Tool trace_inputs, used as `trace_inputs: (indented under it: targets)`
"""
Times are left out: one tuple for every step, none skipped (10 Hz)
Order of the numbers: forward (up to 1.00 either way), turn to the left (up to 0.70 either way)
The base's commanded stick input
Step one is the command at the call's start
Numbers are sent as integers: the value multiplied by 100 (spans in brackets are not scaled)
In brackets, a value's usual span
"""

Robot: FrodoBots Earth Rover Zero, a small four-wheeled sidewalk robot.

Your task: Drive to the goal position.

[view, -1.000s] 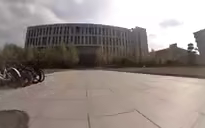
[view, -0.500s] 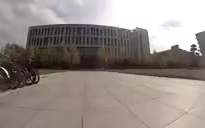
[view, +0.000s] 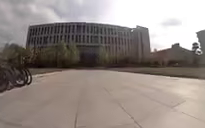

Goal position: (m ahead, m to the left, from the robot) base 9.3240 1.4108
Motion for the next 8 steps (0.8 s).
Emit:
trace_inputs:
  targets:
    - [100, 0]
    - [100, 0]
    - [100, 0]
    - [100, 14]
    - [100, 35]
    - [100, 37]
    - [100, 17]
    - [100, 0]
